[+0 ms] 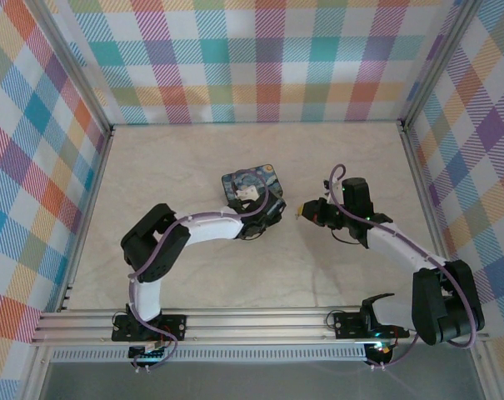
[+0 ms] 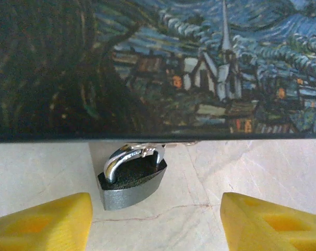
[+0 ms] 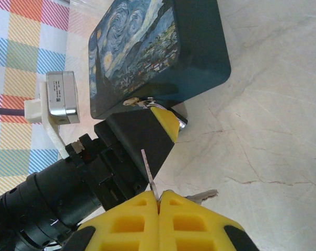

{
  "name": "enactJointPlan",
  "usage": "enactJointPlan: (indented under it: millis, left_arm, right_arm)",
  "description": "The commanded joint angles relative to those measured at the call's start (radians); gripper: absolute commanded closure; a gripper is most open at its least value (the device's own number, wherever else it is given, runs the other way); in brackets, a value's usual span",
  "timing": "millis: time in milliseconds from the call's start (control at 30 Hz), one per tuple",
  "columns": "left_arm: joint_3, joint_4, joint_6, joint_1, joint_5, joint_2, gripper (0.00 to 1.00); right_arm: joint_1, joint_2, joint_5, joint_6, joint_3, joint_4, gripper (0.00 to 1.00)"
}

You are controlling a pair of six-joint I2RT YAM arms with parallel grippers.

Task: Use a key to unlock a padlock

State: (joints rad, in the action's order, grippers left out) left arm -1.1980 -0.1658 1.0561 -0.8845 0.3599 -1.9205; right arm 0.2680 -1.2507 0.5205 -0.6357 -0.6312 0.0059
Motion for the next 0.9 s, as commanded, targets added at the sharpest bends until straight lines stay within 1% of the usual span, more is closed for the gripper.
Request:
enactJointPlan:
  millis: [0,133,200,233,333,400,500,533,633,733,767,867]
  left_arm:
    - [-0.038,-0.044,0.021,-0.011,0.064,-0.038,0.37]
    - [-0.085,-0.101,0.015,-0.01,0.044,-0.046,0.37]
    - [-0.141,-0.233,-0.017,-0.003,-0.003,-0.038,0.37]
    - [-0.162,-0.271,-0.051,0.004,-0.04,-0.031,0.38]
    - [-0.144,-0.301,-0.183,0.057,-0.218,0.027,0.47]
    - [-0.107,-0.299,-0.265,0.106,-0.337,0.074,0.47]
    - [-0.067,-0.276,-0.33,0.156,-0.447,0.112,0.47]
    - [-0.059,-0.265,-0.338,0.164,-0.466,0.119,0.47]
    - [-0.082,-0.316,-0.356,0.167,-0.461,0.128,0.44]
    - [-0.103,-0.334,-0.369,0.168,-0.479,0.165,0.43]
    - [-0.108,-0.328,-0.375,0.169,-0.498,0.176,0.44]
    - [-0.132,-0.306,-0.425,0.183,-0.599,0.201,0.5]
  right_arm:
    - [-0.009,0.023,0.023,0.027,0.011,-0.016,1.0]
    - [-0.016,0.019,0.05,0.049,0.005,-0.034,1.0]
    - [-0.021,0.016,0.081,0.069,-0.004,-0.047,1.0]
    - [-0.024,0.013,0.096,0.08,-0.014,-0.062,1.0]
    - [-0.026,0.001,0.159,0.118,-0.051,-0.11,1.0]
    - [-0.026,-0.002,0.184,0.128,-0.062,-0.118,1.0]
    - [-0.026,-0.006,0.216,0.141,-0.064,-0.108,1.0]
    - [-0.026,-0.009,0.221,0.147,-0.065,-0.108,1.0]
    - [-0.026,-0.016,0.206,0.164,-0.071,-0.136,1.0]
    - [-0.026,-0.011,0.246,0.166,-0.064,-0.123,1.0]
    - [-0.026,-0.009,0.259,0.167,-0.061,-0.118,1.0]
    - [-0.027,-0.011,0.294,0.175,-0.069,-0.118,1.0]
